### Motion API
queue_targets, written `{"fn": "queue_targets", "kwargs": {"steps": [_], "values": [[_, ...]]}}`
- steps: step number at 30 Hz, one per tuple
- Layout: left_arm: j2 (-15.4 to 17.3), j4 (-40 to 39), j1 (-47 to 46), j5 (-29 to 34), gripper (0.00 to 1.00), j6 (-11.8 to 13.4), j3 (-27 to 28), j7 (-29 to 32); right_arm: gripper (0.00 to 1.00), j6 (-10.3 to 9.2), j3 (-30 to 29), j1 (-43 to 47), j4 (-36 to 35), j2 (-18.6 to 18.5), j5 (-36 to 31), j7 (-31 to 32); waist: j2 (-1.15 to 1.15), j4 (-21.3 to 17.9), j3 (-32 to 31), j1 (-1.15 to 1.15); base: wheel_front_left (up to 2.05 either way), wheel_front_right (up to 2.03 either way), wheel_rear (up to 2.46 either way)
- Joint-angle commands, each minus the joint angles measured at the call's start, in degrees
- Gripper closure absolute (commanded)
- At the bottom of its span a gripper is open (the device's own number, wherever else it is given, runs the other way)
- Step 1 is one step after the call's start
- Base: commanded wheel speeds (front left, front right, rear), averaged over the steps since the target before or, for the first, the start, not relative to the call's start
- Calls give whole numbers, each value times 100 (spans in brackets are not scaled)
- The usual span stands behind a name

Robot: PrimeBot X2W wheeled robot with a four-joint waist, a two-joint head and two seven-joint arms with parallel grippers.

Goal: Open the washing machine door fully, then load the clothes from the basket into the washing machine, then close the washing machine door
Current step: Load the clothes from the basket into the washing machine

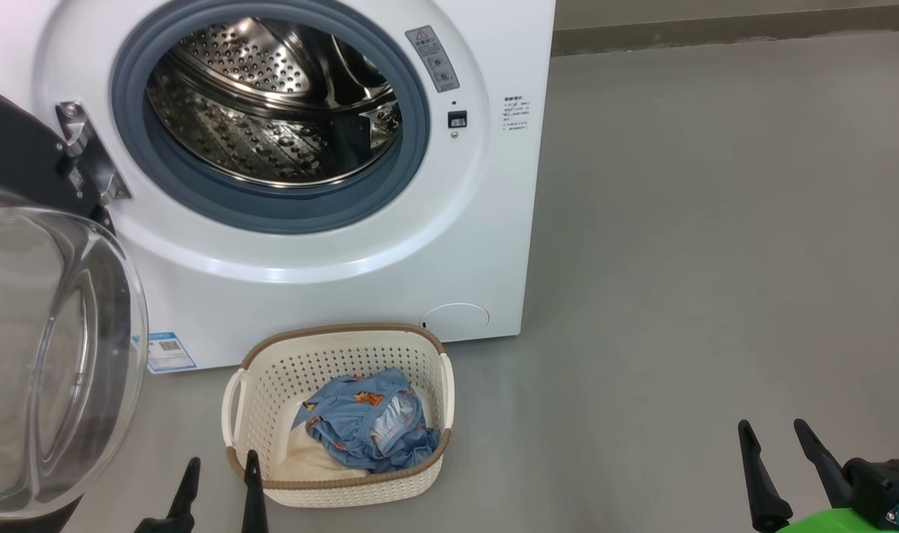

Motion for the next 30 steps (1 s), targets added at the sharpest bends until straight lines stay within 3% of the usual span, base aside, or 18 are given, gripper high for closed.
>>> {"fn": "queue_targets", "kwargs": {"steps": [1,10,23,30], "values": [[78,-80,-270,-48,0,10,164,-63,0,25,151,-194,-137,-93,24,-16,0,0,9,0,0,0,0],[89,-46,-326,-119,0,-46,94,-63,0,25,147,-199,-121,-93,61,-31,0,12,68,0,53,-53,0],[133,9,-393,-152,0,-53,34,-69,0,25,182,-230,-110,-93,72,1,0,52,117,0,168,-168,0],[143,10,-411,-163,0,-32,15,-97,0,25,192,-248,-125,-93,67,-9,0,74,149,0,86,-86,0]]}}
